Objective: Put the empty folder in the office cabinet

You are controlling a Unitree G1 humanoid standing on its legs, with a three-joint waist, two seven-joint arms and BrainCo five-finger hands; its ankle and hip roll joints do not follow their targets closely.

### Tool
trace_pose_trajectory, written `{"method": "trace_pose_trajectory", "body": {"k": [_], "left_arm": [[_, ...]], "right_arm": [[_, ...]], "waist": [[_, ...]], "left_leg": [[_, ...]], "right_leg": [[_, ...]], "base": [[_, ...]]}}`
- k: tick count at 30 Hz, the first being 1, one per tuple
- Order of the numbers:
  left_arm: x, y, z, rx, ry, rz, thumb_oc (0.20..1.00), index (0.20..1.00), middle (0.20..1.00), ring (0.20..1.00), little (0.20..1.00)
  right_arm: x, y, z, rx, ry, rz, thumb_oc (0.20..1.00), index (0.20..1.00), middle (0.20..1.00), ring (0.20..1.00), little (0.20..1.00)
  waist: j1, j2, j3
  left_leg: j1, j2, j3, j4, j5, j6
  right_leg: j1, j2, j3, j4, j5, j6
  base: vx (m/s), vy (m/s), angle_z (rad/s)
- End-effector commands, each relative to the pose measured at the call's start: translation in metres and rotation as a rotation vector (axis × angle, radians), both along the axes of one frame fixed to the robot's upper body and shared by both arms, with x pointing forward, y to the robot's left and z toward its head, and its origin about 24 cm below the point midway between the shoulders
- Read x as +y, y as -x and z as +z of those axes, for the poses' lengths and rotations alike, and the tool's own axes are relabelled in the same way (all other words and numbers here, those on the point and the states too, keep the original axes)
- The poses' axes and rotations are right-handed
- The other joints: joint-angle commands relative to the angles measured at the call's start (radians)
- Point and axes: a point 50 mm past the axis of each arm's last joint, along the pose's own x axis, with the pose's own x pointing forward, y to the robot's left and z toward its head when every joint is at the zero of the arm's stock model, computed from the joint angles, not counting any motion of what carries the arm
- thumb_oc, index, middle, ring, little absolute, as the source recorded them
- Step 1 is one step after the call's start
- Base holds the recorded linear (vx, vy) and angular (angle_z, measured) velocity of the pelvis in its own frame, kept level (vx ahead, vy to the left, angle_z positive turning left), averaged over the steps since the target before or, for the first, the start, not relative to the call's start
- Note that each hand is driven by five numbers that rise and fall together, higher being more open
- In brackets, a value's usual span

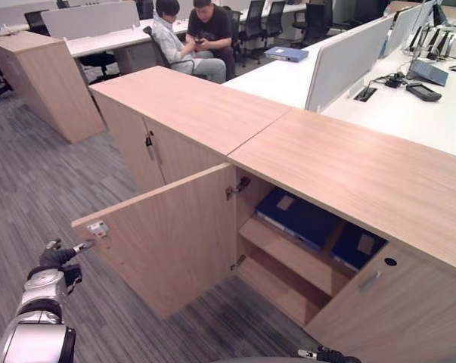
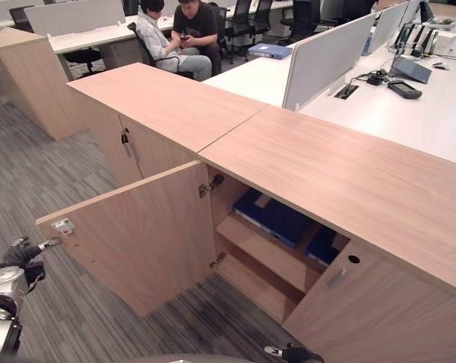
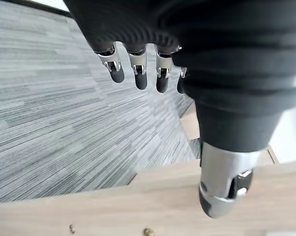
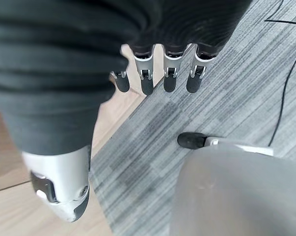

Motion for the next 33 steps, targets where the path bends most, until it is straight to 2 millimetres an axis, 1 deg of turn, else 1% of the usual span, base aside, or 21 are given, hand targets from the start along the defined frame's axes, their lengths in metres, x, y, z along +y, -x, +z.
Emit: {"method": "trace_pose_trajectory", "body": {"k": [1, 2, 3, 5, 6, 7, 8, 9, 11, 12, 13, 15, 17, 19, 20, 23, 26, 28, 29, 30, 33], "left_arm": [[0.008, -0.03, 0.045, -0.094, -0.12, -0.04, 1.0, 1.0, 1.0, 1.0, 1.0], [-0.007, -0.049, 0.049, -0.117, -0.127, -0.107, 1.0, 1.0, 1.0, 1.0, 1.0], [-0.007, -0.049, 0.049, -0.117, -0.127, -0.107, 1.0, 1.0, 1.0, 1.0, 1.0], [-0.02, -0.064, 0.053, -0.131, -0.143, -0.156, 1.0, 1.0, 1.0, 1.0, 1.0], [-0.028, -0.072, 0.055, -0.116, -0.174, -0.195, 1.0, 1.0, 1.0, 1.0, 1.0], [-0.05, -0.089, 0.055, -0.089, -0.22, -0.302, 1.0, 1.0, 1.0, 1.0, 1.0], [-0.051, -0.089, 0.055, -0.089, -0.22, -0.302, 1.0, 1.0, 1.0, 1.0, 1.0], [-0.081, -0.106, 0.049, -0.052, -0.252, -0.433, 1.0, 1.0, 1.0, 1.0, 1.0], [-0.107, -0.117, 0.044, -0.066, -0.228, -0.517, 1.0, 1.0, 1.0, 1.0, 1.0], [-0.124, -0.123, 0.041, -0.084, -0.201, -0.56, 1.0, 1.0, 1.0, 1.0, 1.0], [-0.147, -0.13, 0.039, -0.119, -0.164, -0.62, 1.0, 1.0, 1.0, 1.0, 1.0], [-0.176, -0.136, 0.037, -0.157, -0.124, -0.693, 1.0, 1.0, 1.0, 1.0, 1.0], [-0.212, -0.138, 0.033, -0.199, -0.073, -0.792, 1.0, 1.0, 1.0, 1.0, 1.0], [-0.239, -0.136, 0.03, -0.227, -0.034, -0.871, 1.0, 1.0, 1.0, 1.0, 1.0], [-0.27, -0.125, 0.018, -0.231, 0.025, -0.972, 1.0, 1.0, 1.0, 1.0, 1.0], [-0.298, -0.107, 0.004, -0.234, 0.157, -1.069, 1.0, 1.0, 1.0, 1.0, 1.0], [-0.327, -0.075, -0.008, -0.254, 0.389, -1.176, 1.0, 1.0, 1.0, 1.0, 1.0], [-0.34, -0.058, -0.007, -0.27, 0.5, -1.242, 1.0, 1.0, 1.0, 1.0, 1.0], [-0.342, -0.053, -0.007, -0.277, 0.54, -1.253, 1.0, 1.0, 1.0, 1.0, 1.0], [-0.342, -0.053, -0.007, -0.276, 0.54, -1.253, 1.0, 1.0, 1.0, 1.0, 1.0], [-0.355, -0.029, -0.002, -0.298, 0.67, -1.339, 1.0, 1.0, 1.0, 1.0, 1.0]], "right_arm": [[0.001, -0.012, 0.003, -0.053, -0.022, -0.027, 1.0, 1.0, 1.0, 1.0, 1.0], [0.001, -0.013, 0.003, -0.054, -0.024, -0.027, 1.0, 1.0, 1.0, 1.0, 1.0], [0.001, -0.013, 0.003, -0.054, -0.024, -0.028, 1.0, 1.0, 1.0, 1.0, 1.0], [0.001, -0.015, 0.003, -0.059, -0.026, -0.026, 1.0, 1.0, 1.0, 1.0, 1.0], [0.002, -0.016, 0.003, -0.062, -0.026, -0.025, 1.0, 1.0, 1.0, 1.0, 1.0], [0.003, -0.019, 0.004, -0.068, -0.026, -0.021, 1.0, 1.0, 1.0, 1.0, 1.0], [0.003, -0.019, 0.004, -0.068, -0.027, -0.022, 1.0, 1.0, 1.0, 1.0, 1.0], [0.003, -0.021, 0.004, -0.07, -0.024, -0.016, 1.0, 1.0, 1.0, 1.0, 1.0], [0.003, -0.022, 0.005, -0.071, -0.024, -0.009, 1.0, 1.0, 1.0, 1.0, 1.0], [0.004, -0.023, 0.004, -0.071, -0.024, -0.009, 1.0, 1.0, 1.0, 1.0, 1.0], [0.004, -0.024, 0.005, -0.072, -0.022, -0.011, 1.0, 1.0, 1.0, 1.0, 1.0], [0.005, -0.025, 0.005, -0.074, -0.022, -0.014, 1.0, 1.0, 1.0, 1.0, 1.0], [0.004, -0.027, 0.005, -0.076, -0.017, -0.029, 1.0, 1.0, 1.0, 1.0, 1.0], [0.004, -0.027, 0.005, -0.074, -0.018, -0.041, 1.0, 1.0, 1.0, 1.0, 1.0], [0.005, -0.024, 0.004, -0.062, -0.021, -0.057, 1.0, 1.0, 1.0, 1.0, 1.0], [0.007, -0.02, 0.003, -0.045, -0.022, -0.068, 1.0, 1.0, 1.0, 1.0, 1.0], [0.009, -0.015, 0.001, -0.014, -0.025, -0.063, 1.0, 1.0, 1.0, 1.0, 1.0], [0.011, -0.013, 0.0, 0.003, -0.021, -0.059, 1.0, 1.0, 1.0, 1.0, 1.0], [0.011, -0.013, 0.0, 0.008, -0.019, -0.057, 1.0, 1.0, 1.0, 1.0, 1.0], [0.012, -0.013, 0.0, 0.008, -0.02, -0.057, 1.0, 1.0, 1.0, 1.0, 1.0], [0.013, -0.011, -0.001, 0.022, -0.013, -0.052, 1.0, 1.0, 1.0, 1.0, 1.0]], "waist": [[-0.01, -0.017, -0.008], [-0.015, -0.019, -0.008], [-0.014, -0.019, -0.008], [-0.02, -0.021, -0.009], [-0.022, -0.021, -0.009], [-0.029, -0.023, -0.007], [-0.028, -0.023, -0.007], [-0.035, -0.024, -0.009], [-0.041, -0.025, -0.009], [-0.043, -0.026, -0.009], [-0.045, -0.026, -0.009], [-0.047, -0.027, -0.008], [-0.049, -0.026, -0.006], [-0.049, -0.025, -0.003], [-0.048, -0.024, 0.001], [-0.045, -0.024, 0.008], [-0.039, -0.022, 0.015], [-0.033, -0.022, 0.021], [-0.03, -0.022, 0.022], [-0.03, -0.022, 0.022], [-0.024, -0.022, 0.028]], "left_leg": [[-0.007, -0.058, 0.0, 0.002, -0.064, 0.007], [-0.004, -0.056, 0.004, 0.002, -0.066, 0.008], [-0.004, -0.056, 0.004, 0.002, -0.066, 0.008], [-0.002, -0.055, 0.008, 0.002, -0.067, 0.007], [-0.002, -0.054, 0.01, 0.002, -0.068, 0.007], [-0.002, -0.054, 0.013, 0.002, -0.067, 0.008], [-0.002, -0.054, 0.013, 0.002, -0.067, 0.008], [-0.002, -0.054, 0.013, 0.002, -0.068, 0.009], [-0.001, -0.054, 0.014, 0.002, -0.068, 0.009], [-0.003, -0.055, 0.013, 0.002, -0.068, 0.01], [-0.005, -0.055, 0.011, 0.002, -0.067, 0.01], [-0.006, -0.056, 0.007, 0.002, -0.066, 0.011], [-0.009, -0.056, 0.003, 0.002, -0.066, 0.012], [-0.009, -0.058, 0.001, 0.002, -0.067, 0.013], [-0.008, -0.058, 0.0, 0.002, -0.069, 0.015], [-0.005, -0.058, 0.0, 0.002, -0.071, 0.017], [-0.002, -0.058, -0.007, 0.002, -0.075, 0.019], [-0.002, -0.058, -0.009, 0.002, -0.077, 0.019], [-0.002, -0.058, -0.01, 0.002, -0.078, 0.02], [-0.002, -0.058, -0.01, 0.002, -0.079, 0.02], [-0.003, -0.058, -0.014, 0.002, -0.081, 0.02]], "right_leg": [[0.05, 0.005, -0.047, 0.007, -0.078, 0.052], [0.051, 0.006, -0.044, 0.007, -0.078, 0.053], [0.051, 0.006, -0.044, 0.007, -0.078, 0.053], [0.053, 0.006, -0.044, 0.007, -0.078, 0.053], [0.053, 0.006, -0.043, 0.007, -0.078, 0.054], [0.052, 0.006, -0.042, 0.007, -0.076, 0.054], [0.052, 0.006, -0.042, 0.007, -0.076, 0.054], [0.053, 0.005, -0.043, 0.007, -0.075, 0.055], [0.054, 0.004, -0.045, 0.007, -0.076, 0.055], [0.054, 0.003, -0.047, 0.007, -0.076, 0.055], [0.053, 0.002, -0.05, 0.007, -0.076, 0.055], [0.053, 0.001, -0.053, 0.007, -0.076, 0.054], [0.05, -0.001, -0.055, 0.007, -0.076, 0.054], [0.05, -0.001, -0.057, 0.007, -0.076, 0.054], [0.052, -0.001, -0.057, 0.007, -0.078, 0.053], [0.055, -0.001, -0.058, 0.007, -0.078, 0.051], [0.059, 0.0, -0.059, 0.007, -0.082, 0.049], [0.06, 0.0, -0.062, 0.007, -0.085, 0.048], [0.061, 0.001, -0.063, 0.007, -0.086, 0.048], [0.061, 0.001, -0.063, 0.007, -0.086, 0.048], [0.062, 0.001, -0.066, 0.007, -0.089, 0.046]], "base": [[0.01, -0.013, -0.11], [0.01, -0.009, -0.06], [0.0, 0.0, 0.0], [0.0, -0.003, -0.05], [-0.02, 0.002, -0.06], [0.0, 0.0, 0.0], [-0.03, 0.009, 0.05], [-0.02, 0.007, 0.05], [-0.02, 0.007, 0.05], [-0.02, 0.005, 0.06], [-0.02, 0.003, 0.11], [-0.01, 0.002, 0.11], [-0.02, 0.005, 0.12], [-0.02, 0.0, 0.33], [-0.02, -0.005, 0.36], [-0.02, -0.003, 0.13], [0.0, 0.001, 0.02], [0.0, 0.002, -0.02], [0.0, 0.0, 0.0], [-0.01, -0.001, 0.07], [-0.02, 0.003, 0.06]]}}
